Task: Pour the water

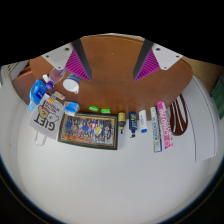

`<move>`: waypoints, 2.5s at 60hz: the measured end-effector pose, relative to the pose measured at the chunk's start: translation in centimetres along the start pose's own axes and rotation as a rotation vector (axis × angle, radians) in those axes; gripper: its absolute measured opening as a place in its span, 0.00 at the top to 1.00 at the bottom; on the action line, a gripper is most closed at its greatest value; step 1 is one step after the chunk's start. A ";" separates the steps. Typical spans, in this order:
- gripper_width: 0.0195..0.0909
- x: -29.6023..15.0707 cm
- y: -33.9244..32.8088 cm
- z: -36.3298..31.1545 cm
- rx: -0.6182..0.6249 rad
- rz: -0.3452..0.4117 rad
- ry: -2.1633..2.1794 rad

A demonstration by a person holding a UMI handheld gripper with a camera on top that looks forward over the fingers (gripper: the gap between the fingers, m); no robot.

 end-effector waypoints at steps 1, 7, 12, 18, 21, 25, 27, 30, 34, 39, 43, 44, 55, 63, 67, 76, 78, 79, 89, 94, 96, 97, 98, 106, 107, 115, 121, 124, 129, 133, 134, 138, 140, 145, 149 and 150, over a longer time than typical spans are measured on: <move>0.08 0.1 0.0 0.2 0.003 -0.001 0.003; 0.08 1.9 0.4 2.3 0.007 -0.011 0.016; 0.08 4.2 0.9 5.0 0.006 -0.015 0.053; 0.07 7.3 2.4 9.4 0.041 -0.025 0.092; 0.07 8.7 3.4 11.6 0.063 -0.027 0.098; 0.07 10.3 4.9 14.6 0.103 -0.024 0.103; 0.07 10.8 5.7 15.9 0.118 -0.017 0.108; 0.07 11.5 7.2 17.7 0.137 -0.010 0.111; 0.07 11.9 9.1 19.6 0.153 0.004 0.114; 0.07 11.4 11.7 21.3 0.157 0.054 0.107; 0.09 11.0 13.8 22.2 0.156 0.086 0.092; 0.09 10.8 14.2 22.4 0.155 0.093 0.091; 0.44 9.9 18.0 22.8 0.129 0.150 0.082; 0.65 9.7 18.3 22.6 0.135 0.180 0.087; 0.75 9.9 18.1 23.0 0.131 0.169 0.100; 0.80 8.8 16.9 24.1 0.194 0.160 0.035; 0.80 8.3 16.6 24.7 0.217 0.156 0.010; 0.80 8.0 16.4 25.0 0.231 0.155 -0.005; 0.80 4.2 15.5 30.1 0.430 0.104 -0.266; 0.81 2.2 15.8 33.0 0.547 0.061 -0.460; 0.81 1.4 16.0 33.8 0.593 0.038 -0.533; 0.81 1.1 16.1 34.2 0.615 0.026 -0.569; 0.81 0.7 16.2 34.5 0.635 0.015 -0.604; 0.81 -1.6 17.5 36.2 0.749 -0.062 -0.872; 0.80 -1.8 17.7 36.3 0.760 -0.068 -0.911; 0.80 -3.3 19.5 35.9 0.846 -0.080 -1.270; 0.81 -3.3 20.6 35.8 0.894 -0.117 -1.470; 0.80 -3.2 21.1 36.0 0.900 -0.138 -1.543; 0.80 -2.9 21.6 35.6 0.915 -0.145 -1.668; 0.80 -2.5 21.8 35.3 0.889 -0.139 -1.684; 0.80 -2.6 21.8 35.2 0.882 -0.141 -1.676; 0.80 -2.6 21.7 35.1 0.874 -0.140 -1.646; 0.80 -2.6 21.6 35.2 0.873 -0.138 -1.639; 0.80 -2.8 21.2 35.6 0.862 -0.127 -1.604; 0.81 -3.2 20.5 35.9 0.834 -0.101 -1.528; 0.81 -3.3 20.4 36.0 0.824 -0.092 -1.503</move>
Point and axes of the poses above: the point between the fingertips, and its own axes, seen from behind it with the camera up: z to the right, x down, y forward, the way the camera looks, the point moved 8 cm from there along -y, backward, against the way the camera looks, and after that the axes turned 10 degrees about -z, right-handed, at the moved point
